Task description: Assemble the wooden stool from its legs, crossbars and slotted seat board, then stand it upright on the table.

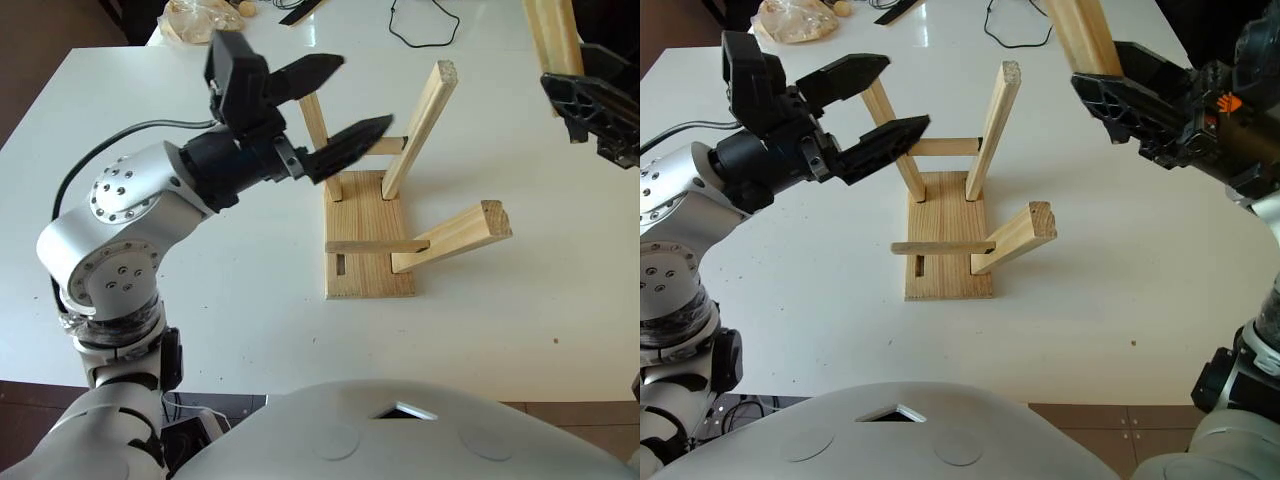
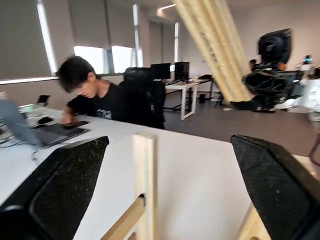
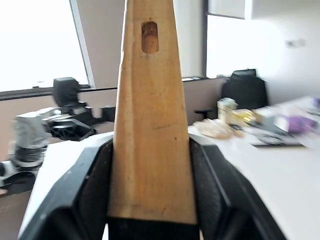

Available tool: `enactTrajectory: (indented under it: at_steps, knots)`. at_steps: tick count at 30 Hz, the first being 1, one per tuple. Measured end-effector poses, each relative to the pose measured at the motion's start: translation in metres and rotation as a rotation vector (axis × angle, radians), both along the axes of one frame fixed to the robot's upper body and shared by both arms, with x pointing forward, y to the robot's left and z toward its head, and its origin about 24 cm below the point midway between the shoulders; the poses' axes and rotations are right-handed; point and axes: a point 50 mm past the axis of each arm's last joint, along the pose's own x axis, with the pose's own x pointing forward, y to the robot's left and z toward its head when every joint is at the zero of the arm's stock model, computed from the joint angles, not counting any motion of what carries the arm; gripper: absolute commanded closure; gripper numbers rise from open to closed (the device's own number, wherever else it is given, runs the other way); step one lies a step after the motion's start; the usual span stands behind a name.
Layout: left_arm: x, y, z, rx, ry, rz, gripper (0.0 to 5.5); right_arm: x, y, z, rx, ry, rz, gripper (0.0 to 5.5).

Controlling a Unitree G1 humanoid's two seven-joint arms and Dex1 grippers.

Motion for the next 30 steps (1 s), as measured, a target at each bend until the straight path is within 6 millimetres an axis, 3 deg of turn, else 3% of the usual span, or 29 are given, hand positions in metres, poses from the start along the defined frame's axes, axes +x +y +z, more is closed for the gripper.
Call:
enactTrajectory:
  at_steps: [3, 9, 17, 30]
  knots:
    - [-0.008, -0.001, 0.017, -0.119, -0.010, -0.136, 0.99, -0.006, 0.015, -0.007, -0.039, 0.023, 0.141, 3.46]
    - [-0.004, 0.001, 0.033, -0.230, -0.012, -0.184, 0.99, -0.008, 0.027, -0.010, -0.076, 0.056, 0.272, 3.46]
    - [-0.014, -0.008, 0.025, -0.158, -0.049, -0.252, 0.99, -0.005, 0.029, -0.007, -0.093, 0.062, 0.338, 3.46]
    - [-0.015, -0.006, 0.017, -0.085, -0.061, -0.262, 2.85, -0.003, 0.025, -0.010, -0.171, 0.022, 0.364, 3.46]
